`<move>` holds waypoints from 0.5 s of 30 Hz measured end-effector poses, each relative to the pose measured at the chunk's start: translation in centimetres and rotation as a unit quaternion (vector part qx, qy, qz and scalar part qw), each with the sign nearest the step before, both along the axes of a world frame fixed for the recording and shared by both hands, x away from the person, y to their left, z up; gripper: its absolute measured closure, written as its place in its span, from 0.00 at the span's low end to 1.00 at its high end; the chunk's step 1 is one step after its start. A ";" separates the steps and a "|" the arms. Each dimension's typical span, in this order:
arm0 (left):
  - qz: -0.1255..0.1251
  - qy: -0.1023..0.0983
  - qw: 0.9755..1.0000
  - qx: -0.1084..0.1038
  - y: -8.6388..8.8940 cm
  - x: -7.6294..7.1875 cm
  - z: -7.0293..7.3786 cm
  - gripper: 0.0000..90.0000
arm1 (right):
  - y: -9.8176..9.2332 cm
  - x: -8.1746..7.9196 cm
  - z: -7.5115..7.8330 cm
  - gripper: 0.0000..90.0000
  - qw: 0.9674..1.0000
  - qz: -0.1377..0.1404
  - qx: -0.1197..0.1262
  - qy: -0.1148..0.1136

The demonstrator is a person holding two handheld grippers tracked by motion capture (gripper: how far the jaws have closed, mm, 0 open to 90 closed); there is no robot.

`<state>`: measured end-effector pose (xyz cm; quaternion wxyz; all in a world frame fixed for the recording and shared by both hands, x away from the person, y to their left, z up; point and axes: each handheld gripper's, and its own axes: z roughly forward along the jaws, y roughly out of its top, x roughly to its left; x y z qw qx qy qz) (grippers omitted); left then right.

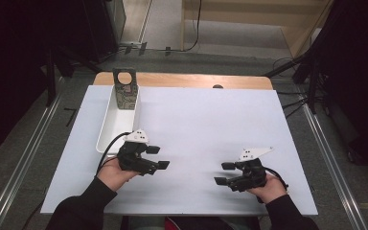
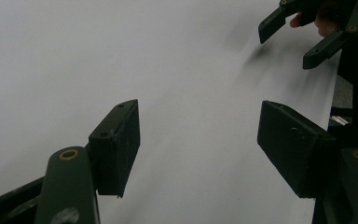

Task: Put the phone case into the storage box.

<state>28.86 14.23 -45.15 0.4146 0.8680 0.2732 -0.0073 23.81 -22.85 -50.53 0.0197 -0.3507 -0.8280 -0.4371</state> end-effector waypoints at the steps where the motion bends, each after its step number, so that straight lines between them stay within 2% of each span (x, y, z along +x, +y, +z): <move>1: -0.001 -0.002 1.000 0.003 0.0 -0.1 -0.1 0.33 | 0.0 0.0 0.0 0.32 1.000 0.000 0.000 0.000; 15: -0.005 -0.007 1.000 0.009 1.0 -0.9 -2.0 0.33 | 0.1 0.0 0.0 0.32 1.000 0.001 0.000 -0.001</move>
